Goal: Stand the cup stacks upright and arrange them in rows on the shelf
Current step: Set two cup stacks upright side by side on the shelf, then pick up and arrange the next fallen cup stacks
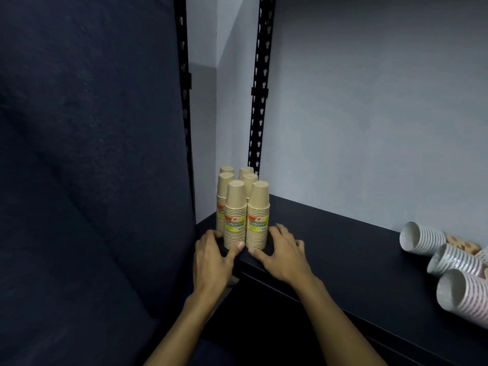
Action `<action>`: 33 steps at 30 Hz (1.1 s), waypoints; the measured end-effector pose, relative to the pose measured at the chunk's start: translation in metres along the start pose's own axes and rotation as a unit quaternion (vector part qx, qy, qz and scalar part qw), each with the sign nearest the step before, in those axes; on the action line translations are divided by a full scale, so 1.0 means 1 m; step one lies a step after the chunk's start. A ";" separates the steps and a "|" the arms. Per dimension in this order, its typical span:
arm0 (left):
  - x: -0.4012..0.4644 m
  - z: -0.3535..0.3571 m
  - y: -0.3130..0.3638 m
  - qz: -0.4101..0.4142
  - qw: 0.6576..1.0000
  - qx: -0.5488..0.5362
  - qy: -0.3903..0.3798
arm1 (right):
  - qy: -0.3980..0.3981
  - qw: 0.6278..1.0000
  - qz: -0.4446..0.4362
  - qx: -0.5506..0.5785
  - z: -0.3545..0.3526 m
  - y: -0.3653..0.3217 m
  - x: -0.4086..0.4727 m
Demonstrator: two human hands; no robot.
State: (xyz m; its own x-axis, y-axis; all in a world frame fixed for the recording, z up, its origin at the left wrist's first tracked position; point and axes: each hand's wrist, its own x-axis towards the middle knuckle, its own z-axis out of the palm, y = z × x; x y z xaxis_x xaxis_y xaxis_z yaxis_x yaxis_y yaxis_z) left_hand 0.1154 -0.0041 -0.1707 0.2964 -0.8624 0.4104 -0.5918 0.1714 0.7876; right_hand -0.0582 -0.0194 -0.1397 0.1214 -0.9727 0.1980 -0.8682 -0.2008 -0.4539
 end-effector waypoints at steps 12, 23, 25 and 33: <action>-0.055 0.015 0.012 0.140 0.977 0.161 0.016 | 0.002 0.987 0.101 -0.127 -0.028 0.040 -0.084; -0.071 0.067 0.078 0.268 0.930 0.117 -0.222 | 0.080 0.972 0.119 -0.185 -0.054 0.085 -0.156; -0.069 0.077 0.089 0.279 0.915 0.117 -0.267 | 0.109 0.967 0.128 -0.192 -0.051 0.091 -0.170; -0.069 0.117 0.138 0.298 0.851 0.129 -0.414 | 0.225 0.932 0.196 -0.207 -0.069 0.125 -0.227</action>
State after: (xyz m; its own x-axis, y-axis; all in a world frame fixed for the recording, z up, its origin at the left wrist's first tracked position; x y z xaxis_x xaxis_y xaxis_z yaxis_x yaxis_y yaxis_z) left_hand -0.0746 0.0236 -0.1442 -0.6794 -0.7176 0.1533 -0.6285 0.6769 0.3831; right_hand -0.2278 0.1846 -0.1816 -0.3770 -0.7953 0.4748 -0.9260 0.3118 -0.2130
